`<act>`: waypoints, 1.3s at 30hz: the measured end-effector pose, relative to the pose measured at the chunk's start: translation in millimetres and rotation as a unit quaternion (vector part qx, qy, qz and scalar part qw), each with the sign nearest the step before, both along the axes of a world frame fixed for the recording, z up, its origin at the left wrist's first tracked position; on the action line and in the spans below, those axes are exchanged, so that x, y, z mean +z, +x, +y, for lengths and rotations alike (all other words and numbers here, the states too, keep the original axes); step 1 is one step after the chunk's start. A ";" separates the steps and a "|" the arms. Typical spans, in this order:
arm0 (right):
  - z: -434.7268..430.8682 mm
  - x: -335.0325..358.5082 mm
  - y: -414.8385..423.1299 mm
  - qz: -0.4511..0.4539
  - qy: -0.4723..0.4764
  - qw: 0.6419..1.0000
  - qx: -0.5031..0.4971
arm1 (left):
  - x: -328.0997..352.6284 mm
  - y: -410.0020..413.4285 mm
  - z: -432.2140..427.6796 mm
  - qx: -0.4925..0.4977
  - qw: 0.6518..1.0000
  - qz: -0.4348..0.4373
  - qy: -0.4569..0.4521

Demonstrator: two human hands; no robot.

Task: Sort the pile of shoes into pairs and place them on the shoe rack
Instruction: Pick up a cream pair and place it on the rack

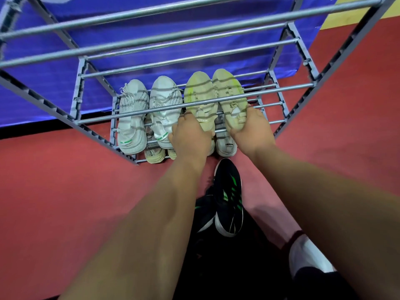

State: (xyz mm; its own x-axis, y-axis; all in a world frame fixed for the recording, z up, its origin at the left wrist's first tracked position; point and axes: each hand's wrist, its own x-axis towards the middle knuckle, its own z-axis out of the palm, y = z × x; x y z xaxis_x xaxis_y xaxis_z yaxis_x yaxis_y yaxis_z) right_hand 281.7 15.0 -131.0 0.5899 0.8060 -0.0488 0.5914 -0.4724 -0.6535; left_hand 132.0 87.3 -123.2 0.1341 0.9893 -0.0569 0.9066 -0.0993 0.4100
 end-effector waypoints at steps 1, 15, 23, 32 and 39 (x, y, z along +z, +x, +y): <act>2.5 -1.0 1.9 -0.001 -0.002 1.000 0.003 | -0.8 -0.8 1.9 -0.002 1.000 0.006 0.004; 5.6 -1.7 16.5 0.019 -0.077 0.996 0.030 | -5.3 -0.3 4.3 -0.038 0.996 0.077 -0.001; -19.2 9.0 -6.5 -0.045 -0.096 0.994 0.007 | 6.5 -28.6 -1.9 -0.115 0.993 -0.019 -0.025; -77.5 8.7 -58.4 -0.011 -0.161 0.987 0.014 | 12.0 -93.7 -69.2 -0.173 0.974 -0.012 -0.148; -140.3 -57.6 -104.5 0.033 -0.381 0.921 0.069 | -41.7 -173.5 -120.3 -0.169 0.884 0.220 -0.377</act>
State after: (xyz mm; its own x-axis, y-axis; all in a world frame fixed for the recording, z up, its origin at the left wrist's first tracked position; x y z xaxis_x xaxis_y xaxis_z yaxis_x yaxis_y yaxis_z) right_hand 177.3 -125.3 -188.6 0.4598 0.5898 -0.6638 0.6511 -0.7323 -0.1997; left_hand -41.5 -33.0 -164.9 0.2166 0.5555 -0.8028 0.9654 -0.2441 0.0915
